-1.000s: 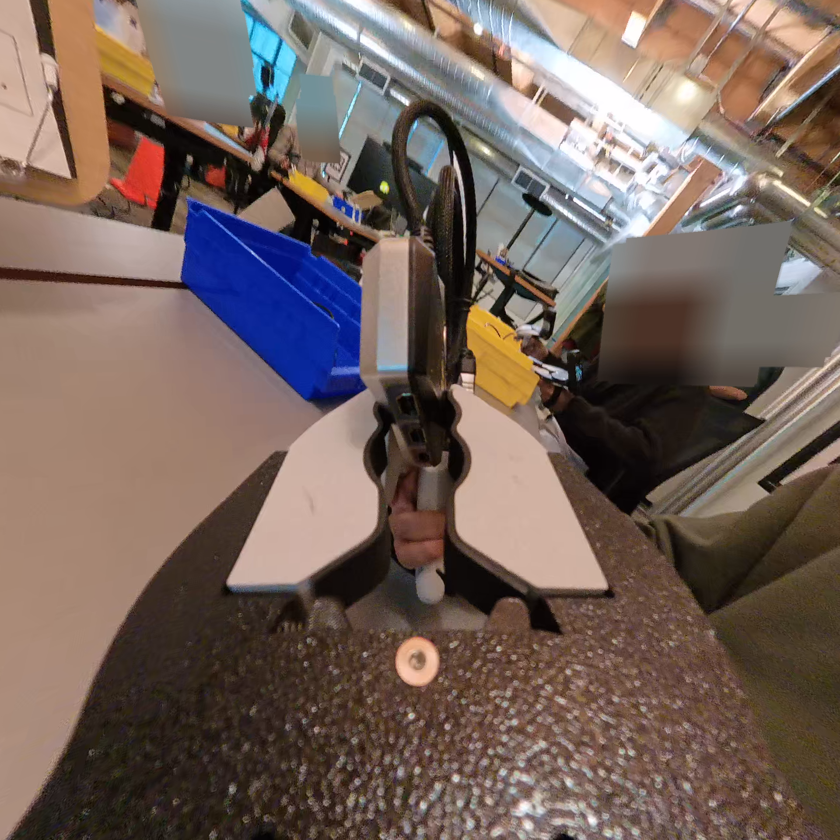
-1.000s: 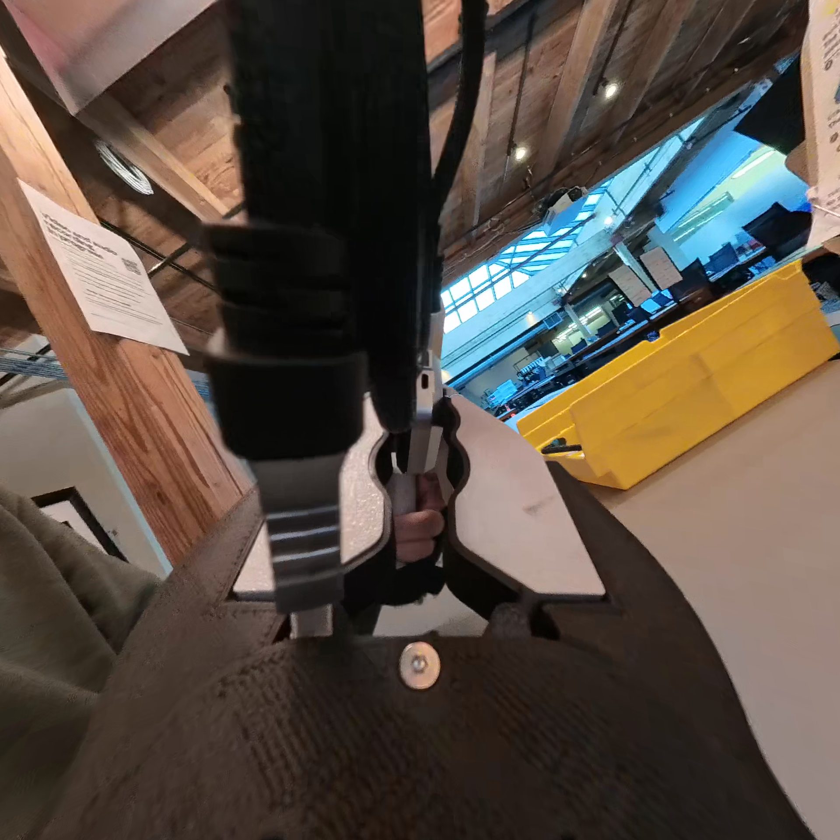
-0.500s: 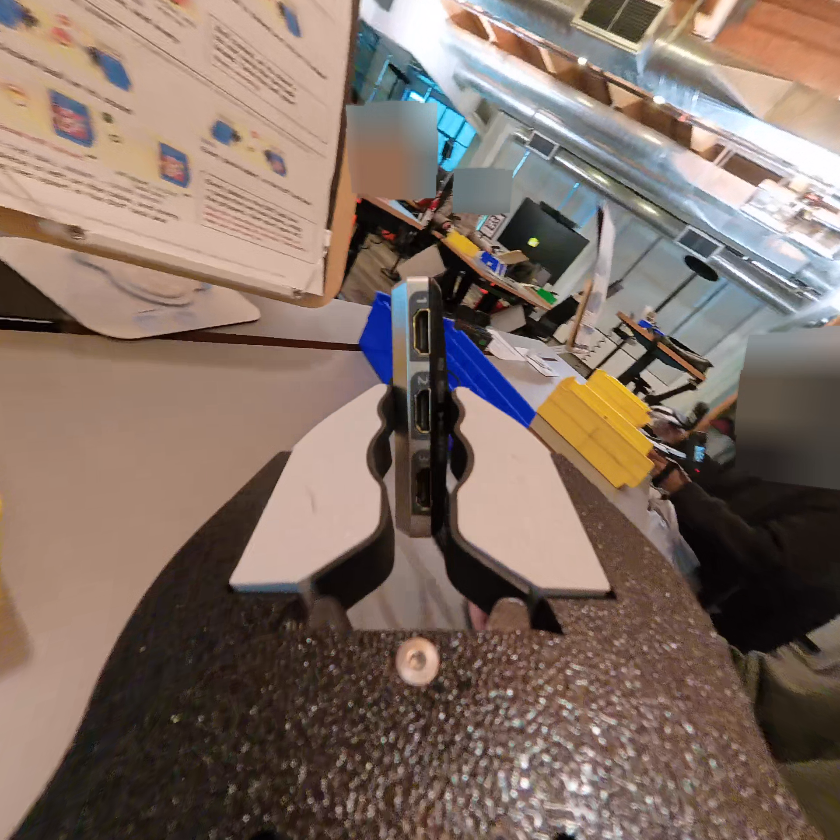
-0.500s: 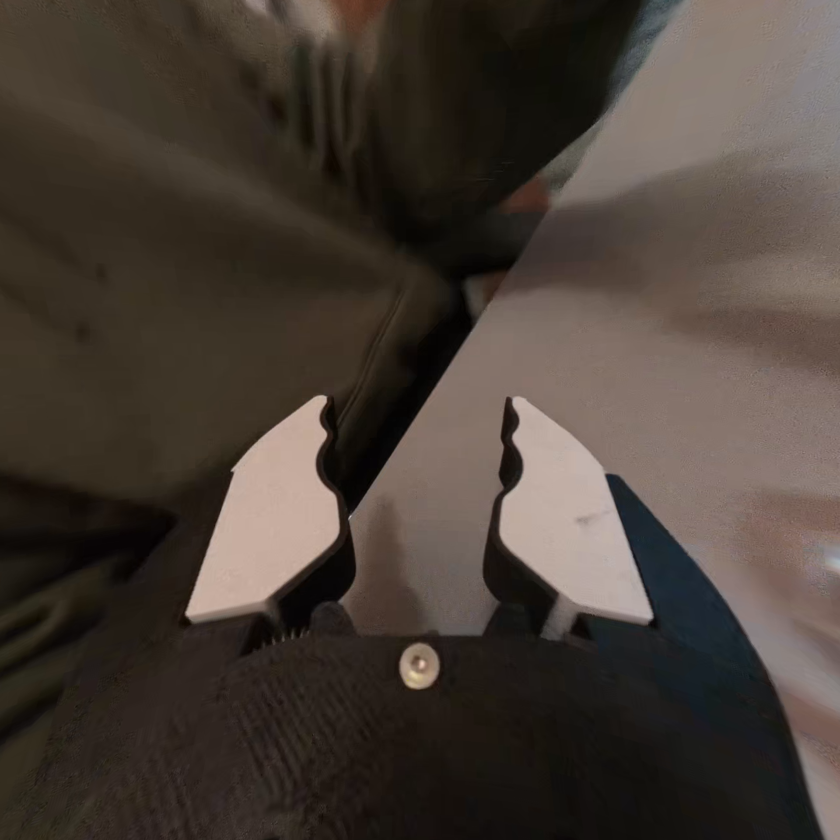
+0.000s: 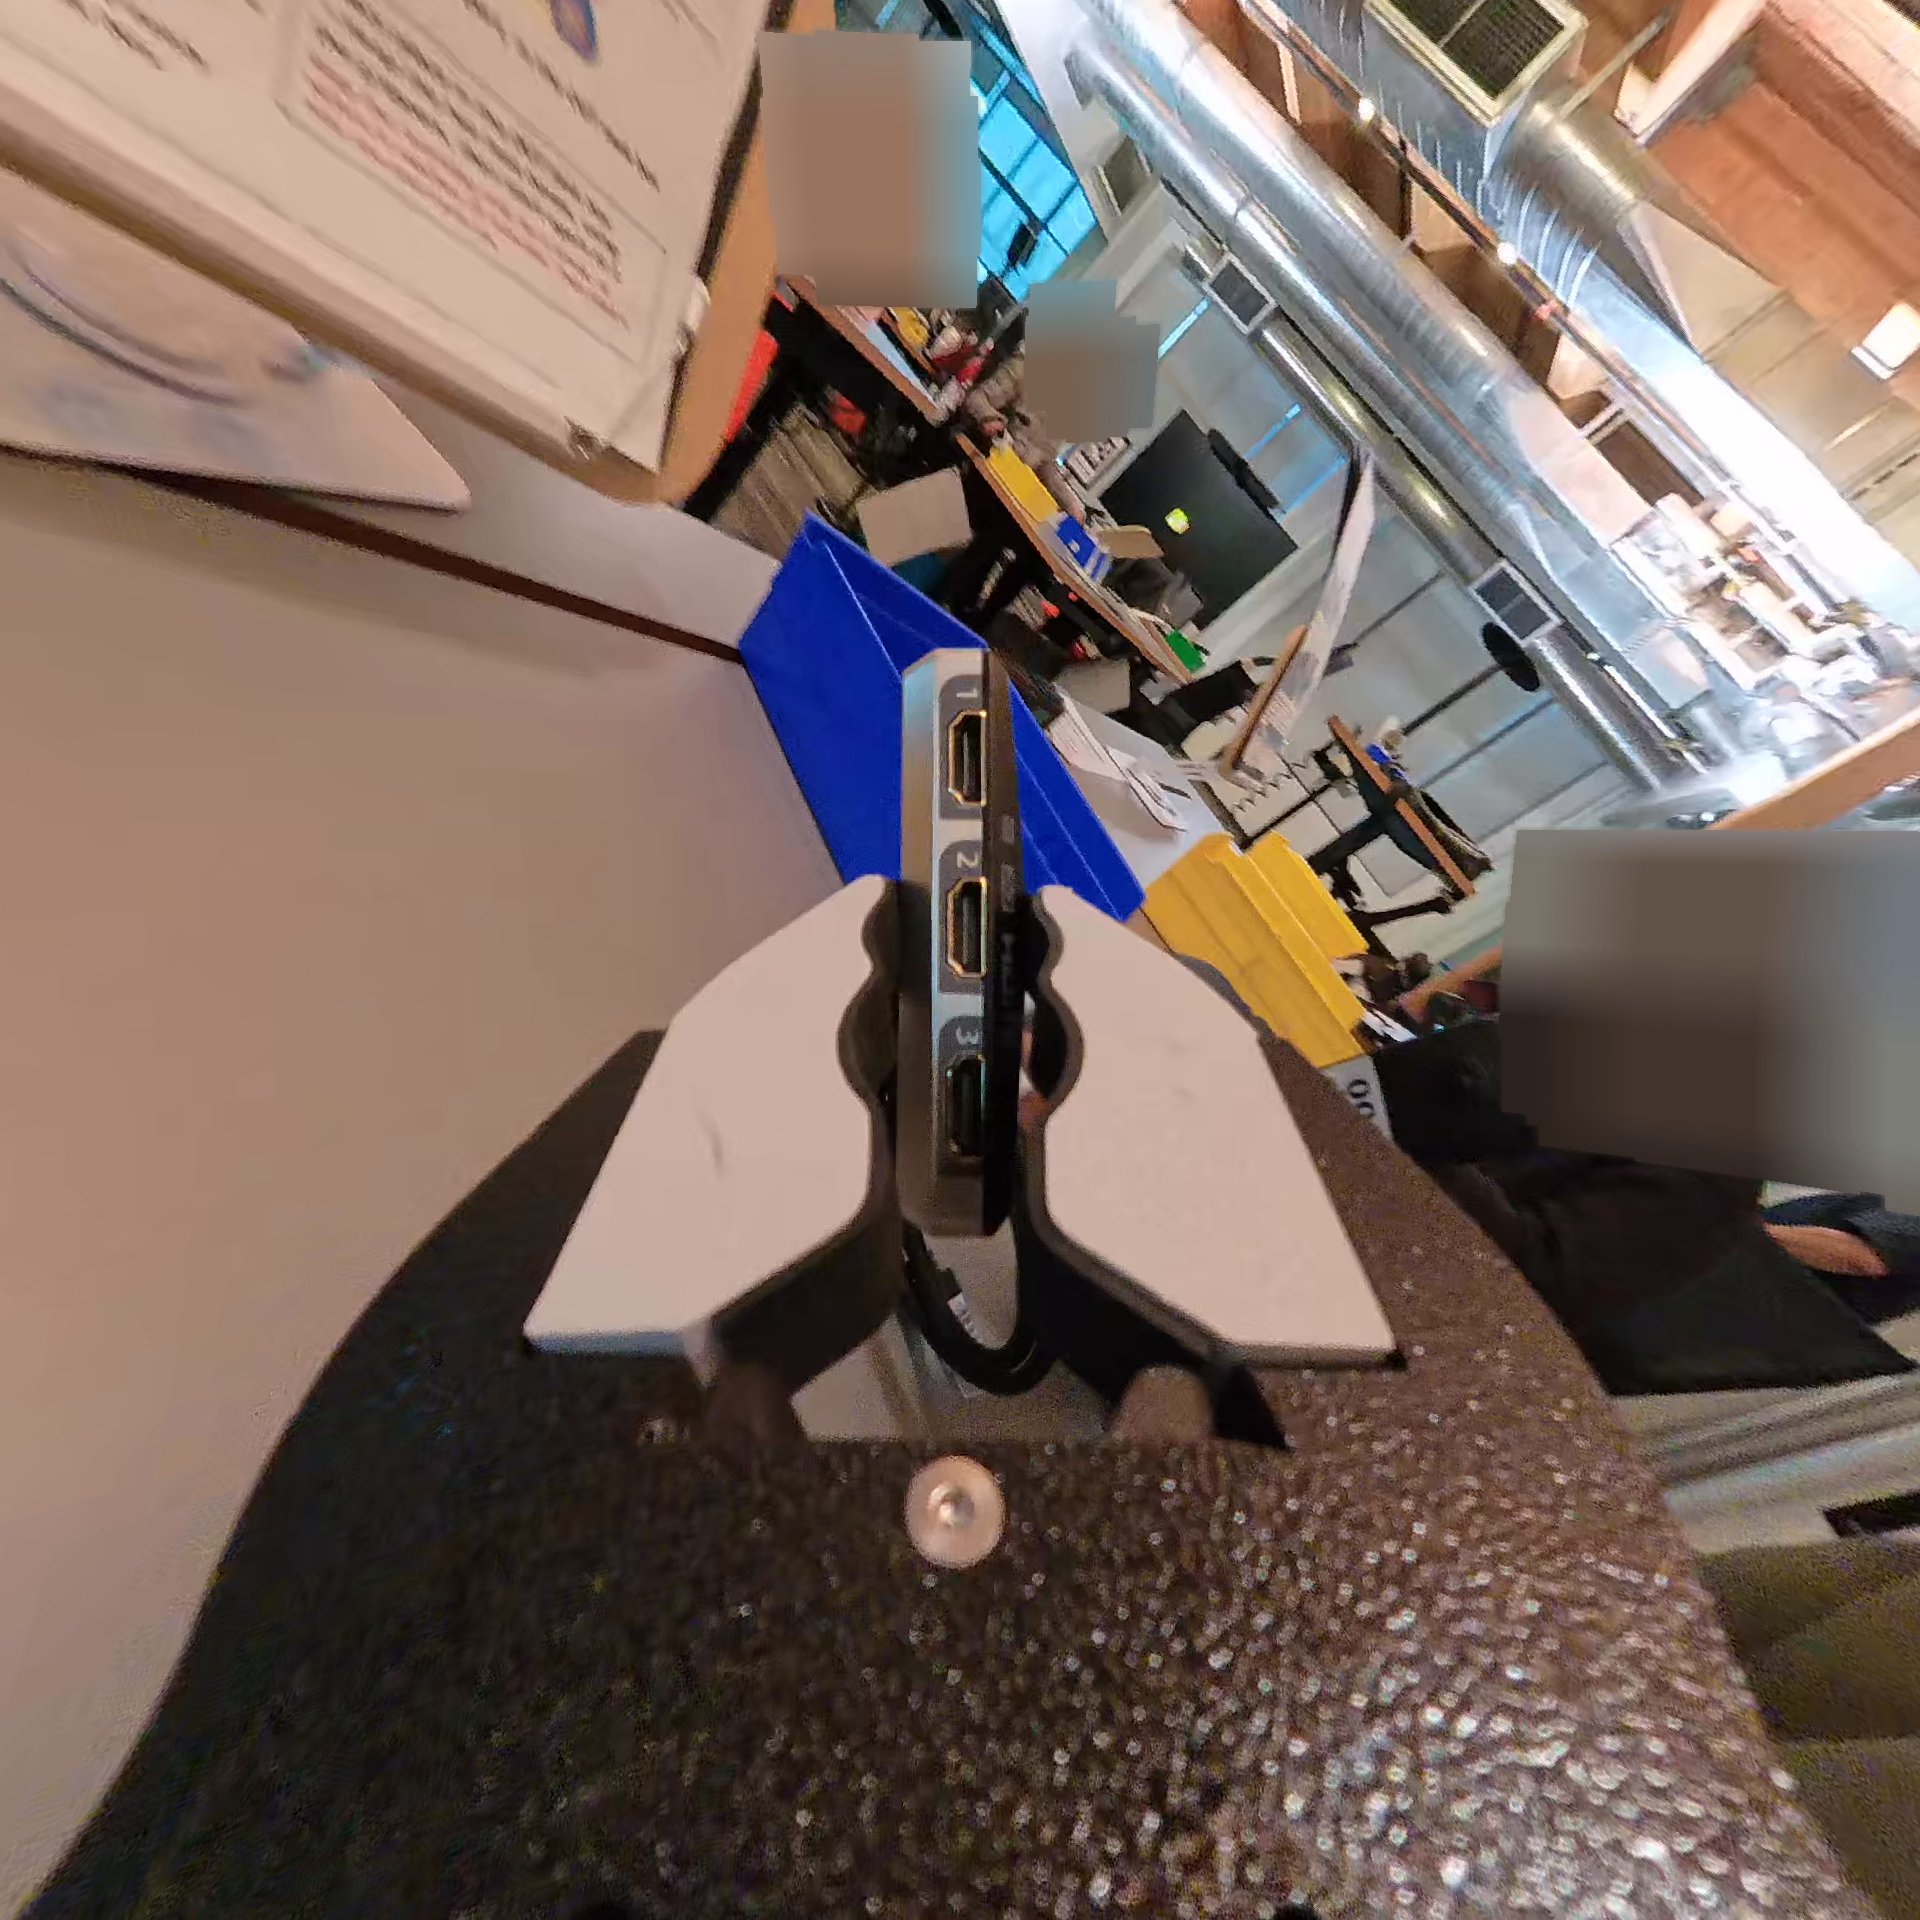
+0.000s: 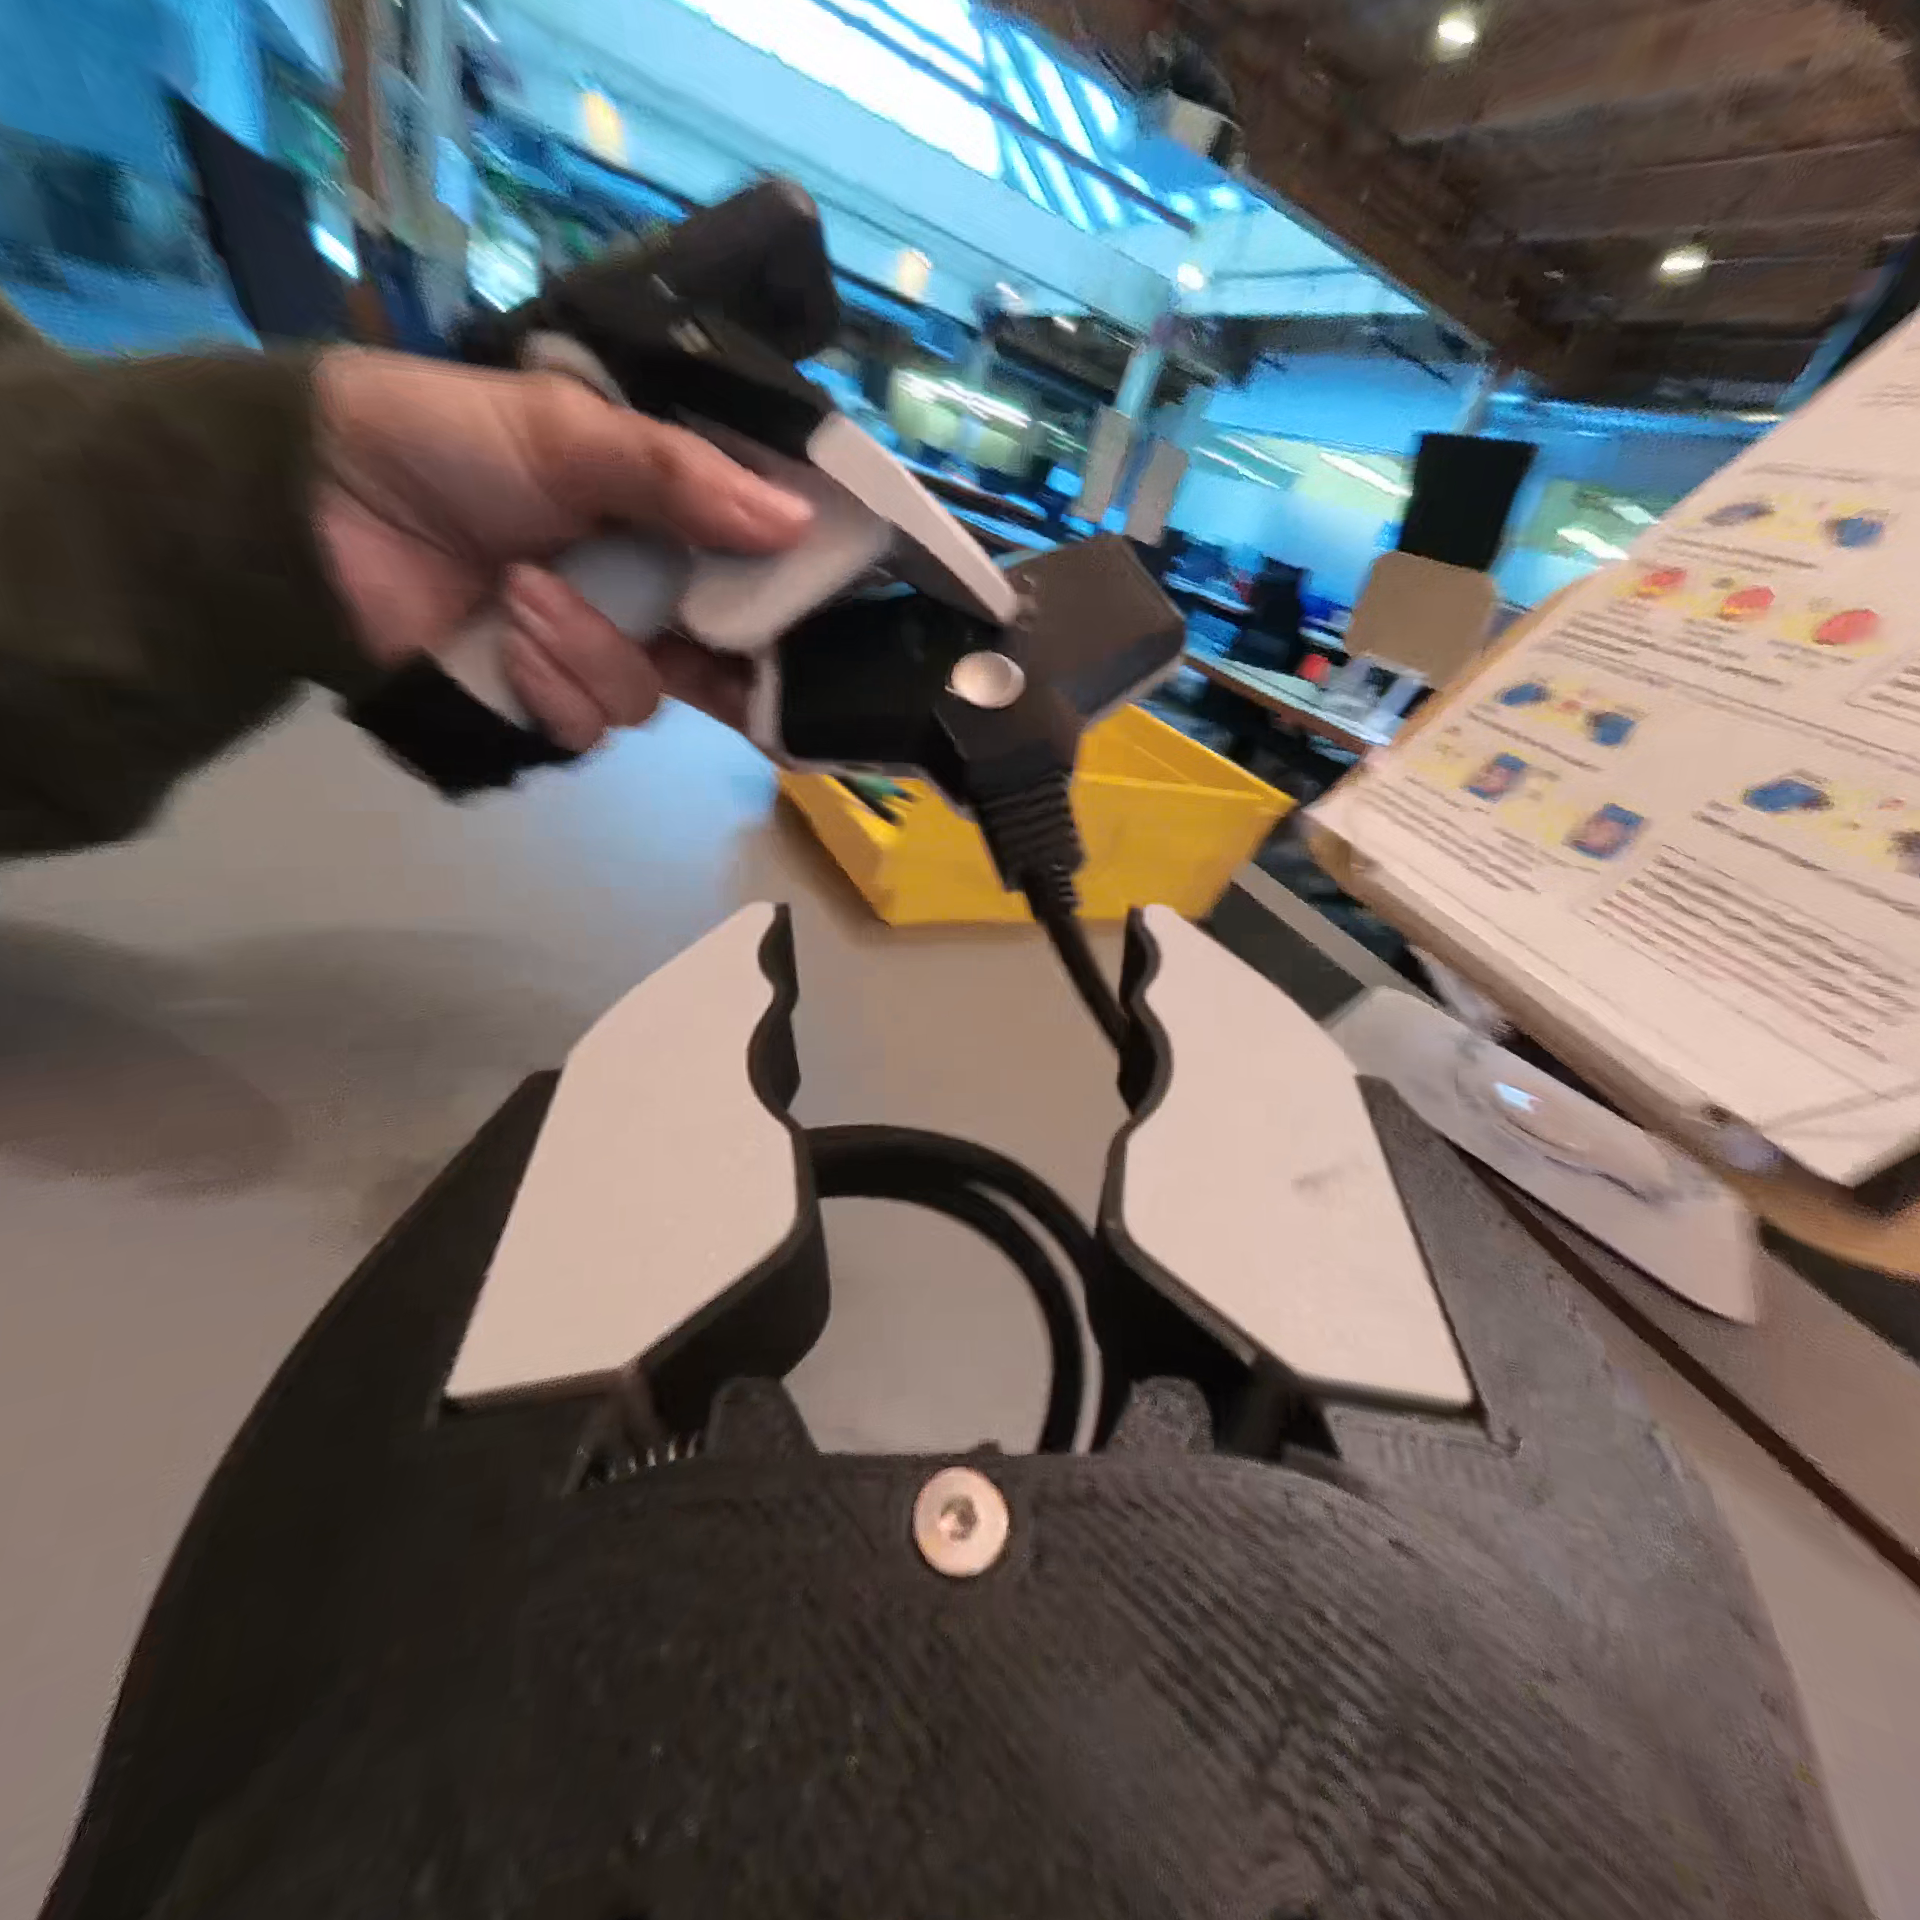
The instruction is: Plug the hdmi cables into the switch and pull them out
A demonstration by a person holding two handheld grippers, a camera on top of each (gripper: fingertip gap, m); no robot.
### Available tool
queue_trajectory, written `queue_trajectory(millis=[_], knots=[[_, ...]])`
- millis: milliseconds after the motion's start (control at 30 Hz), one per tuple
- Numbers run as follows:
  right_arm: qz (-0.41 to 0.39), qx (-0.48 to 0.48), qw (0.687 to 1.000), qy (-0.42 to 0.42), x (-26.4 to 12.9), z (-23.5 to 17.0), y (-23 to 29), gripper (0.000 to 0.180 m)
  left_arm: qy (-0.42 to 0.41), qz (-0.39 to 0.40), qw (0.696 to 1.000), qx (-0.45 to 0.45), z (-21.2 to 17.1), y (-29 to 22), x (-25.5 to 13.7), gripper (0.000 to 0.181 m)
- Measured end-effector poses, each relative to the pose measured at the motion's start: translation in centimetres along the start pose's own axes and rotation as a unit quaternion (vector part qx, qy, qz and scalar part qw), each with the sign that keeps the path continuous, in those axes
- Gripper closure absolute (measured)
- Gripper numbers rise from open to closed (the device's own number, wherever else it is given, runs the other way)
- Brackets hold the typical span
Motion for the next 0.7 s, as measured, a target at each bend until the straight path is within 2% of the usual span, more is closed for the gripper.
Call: queue_trajectory(millis=[67,267,333,433,700], knots=[[-0.059,-0.043,0.997,-0.007,0.0,-0.8,-0.6,0.122,0.013,-0.015,1.000,-0.019,-1.1,-0.2,0.9,0.160],[-0.061,-0.066,0.995,0.030,-0.4,-3.3,-1.3,0.133,0.042,-0.052,0.995,-0.071,-3.3,-0.1,2.3,0.159],[-0.033,-0.045,0.998,0.000,-0.8,-3.5,-1.1,0.147,0.046,-0.065,0.993,-0.086,-3.7,0.1,2.4,0.159],[0.014,-0.028,0.999,-0.030,-1.2,-3.5,-0.7,0.153,0.054,-0.091,0.987,-0.118,-4.2,0.3,2.5,0.159],[0.070,0.011,0.993,-0.099,-1.4,-3.3,0.5,0.150,0.044,-0.116,0.976,-0.179,-5.1,1.0,3.0,0.159]])
Point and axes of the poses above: each gripper's, where its closed fingertips meet, x out along the fingers, z out of its top, y = z × x across the jaws, the point moved 6 cm from there along -x, back along the fingers, and after that the axes turned 2 degrees about -x, right-handed, at the moved point
